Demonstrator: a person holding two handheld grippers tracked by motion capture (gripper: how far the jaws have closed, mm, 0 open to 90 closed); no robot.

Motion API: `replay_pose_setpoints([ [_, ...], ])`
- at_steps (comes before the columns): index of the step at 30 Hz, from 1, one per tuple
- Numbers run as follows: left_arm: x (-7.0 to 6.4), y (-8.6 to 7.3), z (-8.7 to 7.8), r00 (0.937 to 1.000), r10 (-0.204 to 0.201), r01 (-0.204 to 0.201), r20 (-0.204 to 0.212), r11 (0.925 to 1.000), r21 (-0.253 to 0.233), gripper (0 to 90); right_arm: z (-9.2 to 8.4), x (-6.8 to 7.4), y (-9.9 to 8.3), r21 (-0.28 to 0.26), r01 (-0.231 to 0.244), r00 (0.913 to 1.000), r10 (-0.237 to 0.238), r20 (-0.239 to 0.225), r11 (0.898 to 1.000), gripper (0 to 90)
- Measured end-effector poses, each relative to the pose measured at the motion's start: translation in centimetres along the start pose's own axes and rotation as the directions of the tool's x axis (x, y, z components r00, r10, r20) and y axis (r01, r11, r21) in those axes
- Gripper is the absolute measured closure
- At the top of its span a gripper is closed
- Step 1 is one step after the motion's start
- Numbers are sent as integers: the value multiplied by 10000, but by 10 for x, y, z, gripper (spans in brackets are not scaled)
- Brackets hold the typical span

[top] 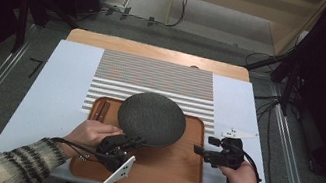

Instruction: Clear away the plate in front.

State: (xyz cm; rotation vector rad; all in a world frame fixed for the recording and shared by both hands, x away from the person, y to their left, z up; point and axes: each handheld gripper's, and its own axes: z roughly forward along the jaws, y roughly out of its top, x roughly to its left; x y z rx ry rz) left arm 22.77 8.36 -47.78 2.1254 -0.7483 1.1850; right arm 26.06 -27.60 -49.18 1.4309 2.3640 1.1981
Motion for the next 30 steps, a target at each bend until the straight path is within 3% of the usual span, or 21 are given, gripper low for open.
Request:
replay_pose_setpoints([
  [11,-10,6,-8,9996,119,-116,239,9999,-96,846,0,0,0,-3,22,10000,-22,-13,10000,217],
  [16,-14,6,-10,9981,138,-122,599,9995,-279,842,0,0,0,34,28,10000,-28,-1,10000,217],
  [18,-18,6,-9,9965,419,-397,728,9987,-312,846,0,1,0,29,31,10000,-31,0,10000,217],
  [21,-21,6,-8,9912,424,-360,1256,9980,-525,863,0,1,0,10,53,10000,-53,1,10000,217],
  [23,-23,6,-8,9903,438,-350,1319,9971,-677,867,1,1,0,55,73,10000,-73,2,10000,217],
  [26,-20,4,-7,9883,76,41,1525,9971,-758,865,1,1,0,60,49,10000,-49,-13,10000,217],
  [27,-19,3,-6,9844,-168,307,1753,9966,-766,860,1,1,0,61,61,10000,-61,-14,10000,217],
  [28,-19,2,-6,9819,-123,271,1888,9967,-765,848,1,1,0,64,57,10000,-57,-4,10000,217],
  [30,-20,-1,-3,9710,-320,509,2371,9959,-744,818,1,1,0,67,52,10000,-52,-2,10000,217],
])
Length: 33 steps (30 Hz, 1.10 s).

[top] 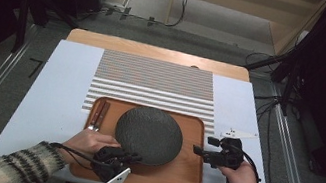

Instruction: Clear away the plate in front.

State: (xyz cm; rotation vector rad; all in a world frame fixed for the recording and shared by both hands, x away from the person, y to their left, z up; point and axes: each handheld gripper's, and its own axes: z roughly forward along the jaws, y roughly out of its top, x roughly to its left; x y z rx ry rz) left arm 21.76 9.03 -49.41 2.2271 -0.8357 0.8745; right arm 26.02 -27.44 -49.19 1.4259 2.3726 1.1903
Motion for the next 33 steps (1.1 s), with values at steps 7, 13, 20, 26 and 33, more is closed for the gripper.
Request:
replay_pose_setpoints([
  [7,-4,-2,6,9991,98,-109,402,9996,260,774,0,0,0,20,26,10000,-26,-9,10000,217],
  [13,-5,-6,11,9967,-171,138,798,9990,417,726,0,0,0,41,53,10000,-53,-14,10000,217],
  [20,1,-11,12,9932,-997,980,605,9947,297,547,1,1,0,92,80,10000,-80,0,9999,217],
  [26,5,-13,13,9853,-1610,1595,563,9867,307,432,1,1,0,144,83,10000,-83,4,9999,217],
  [33,13,-17,13,9558,-2809,2770,869,9593,547,305,1,1,0,137,90,10000,-90,10,9999,217],
])
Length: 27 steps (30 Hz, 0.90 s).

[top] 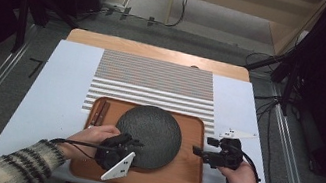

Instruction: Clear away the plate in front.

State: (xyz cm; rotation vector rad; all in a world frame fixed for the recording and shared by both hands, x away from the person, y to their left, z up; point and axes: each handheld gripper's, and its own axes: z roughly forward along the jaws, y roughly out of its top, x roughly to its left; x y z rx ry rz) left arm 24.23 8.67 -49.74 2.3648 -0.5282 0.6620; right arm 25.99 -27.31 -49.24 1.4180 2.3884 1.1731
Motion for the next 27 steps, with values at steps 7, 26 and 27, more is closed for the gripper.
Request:
replay_pose_setpoints([
  [7,9,-3,-6,9906,-1138,1148,757,9933,-101,237,0,0,0,4,3,10000,-3,-14,10000,217],
  [26,39,-4,-26,8761,-4643,4726,1298,8804,-404,239,0,1,0,9,37,10000,-37,-47,10000,217],
  [27,40,-4,-26,8695,-4797,4863,1175,8731,-350,239,0,1,0,14,43,10000,-42,-52,10000,217],
])
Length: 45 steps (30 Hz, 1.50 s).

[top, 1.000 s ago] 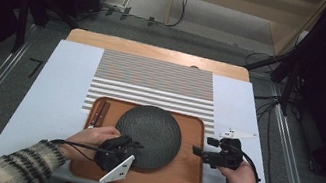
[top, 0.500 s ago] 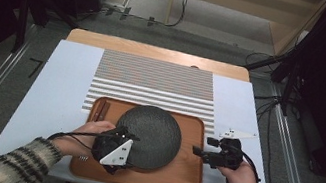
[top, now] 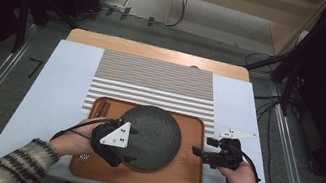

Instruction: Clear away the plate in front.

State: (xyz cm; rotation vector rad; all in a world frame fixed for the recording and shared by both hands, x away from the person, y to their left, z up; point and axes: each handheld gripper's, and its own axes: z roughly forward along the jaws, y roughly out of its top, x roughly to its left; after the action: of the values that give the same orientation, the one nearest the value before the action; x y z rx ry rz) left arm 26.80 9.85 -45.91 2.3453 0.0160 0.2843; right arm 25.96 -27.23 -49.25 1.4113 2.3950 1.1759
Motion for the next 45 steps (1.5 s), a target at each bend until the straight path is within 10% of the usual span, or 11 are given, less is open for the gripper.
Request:
replay_pose_setpoints([
  [8,13,0,0,9821,-1799,1809,-566,9834,122,239,0,1,0,24,20,10000,-20,-23,10000,217],
  [22,24,-3,5,8900,-4493,4522,-784,8916,244,238,1,1,0,48,44,10000,-44,-50,10000,217],
  [35,32,-10,-1,8181,-5629,5689,-1182,8221,229,224,1,1,0,40,119,9999,-118,-90,9999,217],
  [45,42,-22,-15,7829,-6024,6094,-1553,7928,-30,224,1,1,0,26,120,9998,-120,-145,9999,217],
])
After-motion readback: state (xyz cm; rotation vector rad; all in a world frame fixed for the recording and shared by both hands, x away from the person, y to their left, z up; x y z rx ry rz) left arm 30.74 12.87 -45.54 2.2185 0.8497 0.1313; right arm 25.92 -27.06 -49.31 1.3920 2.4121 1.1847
